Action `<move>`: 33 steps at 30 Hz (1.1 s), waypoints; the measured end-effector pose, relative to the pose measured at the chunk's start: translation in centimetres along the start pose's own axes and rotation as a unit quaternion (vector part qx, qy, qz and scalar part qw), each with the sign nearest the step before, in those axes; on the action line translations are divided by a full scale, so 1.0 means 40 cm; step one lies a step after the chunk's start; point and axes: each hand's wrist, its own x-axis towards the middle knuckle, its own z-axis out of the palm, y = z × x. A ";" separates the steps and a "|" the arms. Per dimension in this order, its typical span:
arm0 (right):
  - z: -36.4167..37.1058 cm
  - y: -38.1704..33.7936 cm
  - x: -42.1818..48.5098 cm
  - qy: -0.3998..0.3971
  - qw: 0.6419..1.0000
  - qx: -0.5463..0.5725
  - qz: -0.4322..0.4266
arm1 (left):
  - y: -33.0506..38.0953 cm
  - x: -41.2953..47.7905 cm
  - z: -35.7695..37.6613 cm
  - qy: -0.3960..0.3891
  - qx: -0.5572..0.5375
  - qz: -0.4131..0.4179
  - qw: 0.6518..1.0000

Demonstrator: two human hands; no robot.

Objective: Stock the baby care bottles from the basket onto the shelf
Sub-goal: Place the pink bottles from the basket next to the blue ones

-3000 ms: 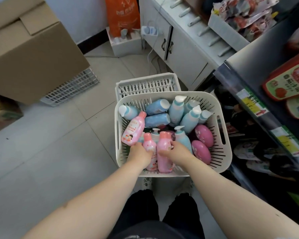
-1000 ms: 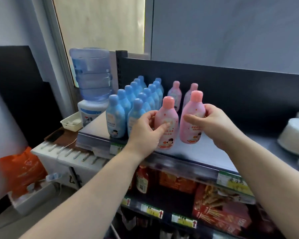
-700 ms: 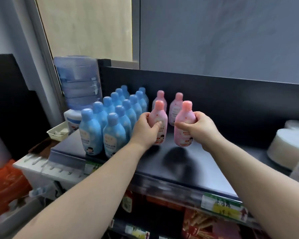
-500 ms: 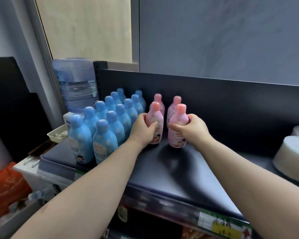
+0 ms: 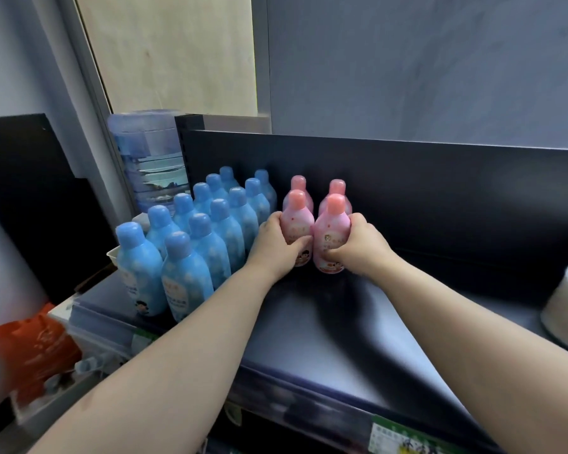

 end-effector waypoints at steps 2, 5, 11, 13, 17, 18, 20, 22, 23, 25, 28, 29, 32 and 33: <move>-0.007 0.009 0.000 -0.008 1.000 -0.004 0.001 | 0.017 0.001 0.005 0.012 0.022 -0.030 0.999; -0.010 0.017 0.001 -0.004 1.000 0.002 -0.007 | 0.052 0.007 0.016 0.041 0.044 -0.073 0.996; 0.000 0.026 0.011 0.026 0.999 0.022 -0.010 | 0.075 0.023 0.018 0.049 0.032 -0.068 0.996; 0.005 0.026 0.014 0.034 0.999 0.034 -0.011 | 0.072 0.028 0.011 0.042 0.036 -0.054 0.997; 0.017 0.020 0.022 0.043 0.997 0.056 -0.007 | 0.074 0.035 0.003 0.035 0.041 -0.040 0.998; 0.019 0.019 0.023 0.045 0.997 0.058 -0.006 | 0.076 0.036 0.003 0.035 0.042 -0.039 0.998; 0.022 0.017 0.024 0.046 0.997 0.060 -0.004 | 0.078 0.034 0.004 0.037 0.046 -0.039 0.998; 0.021 0.015 0.021 0.046 0.997 0.057 -0.002 | 0.082 0.028 0.005 0.040 0.049 -0.040 0.997; 0.019 0.012 0.017 0.050 0.997 0.055 0.000 | 0.085 0.024 0.005 0.043 0.052 -0.043 0.997; 0.013 0.002 0.005 0.069 0.997 0.043 0.000 | 0.098 0.007 0.003 0.052 0.057 -0.048 0.996; -0.001 -0.026 -0.028 0.103 0.994 0.024 -0.017 | 0.123 -0.039 -0.008 0.054 0.054 -0.030 0.997; -0.005 -0.039 -0.042 0.109 0.993 0.019 -0.032 | 0.129 -0.060 -0.015 0.050 0.049 -0.018 0.997; -0.016 -0.083 -0.095 0.109 0.989 0.002 -0.095 | 0.137 -0.134 -0.051 0.046 0.042 0.020 0.998; -0.017 -0.098 -0.117 0.108 0.988 -0.003 -0.113 | 0.135 -0.161 -0.069 0.049 0.042 0.036 0.997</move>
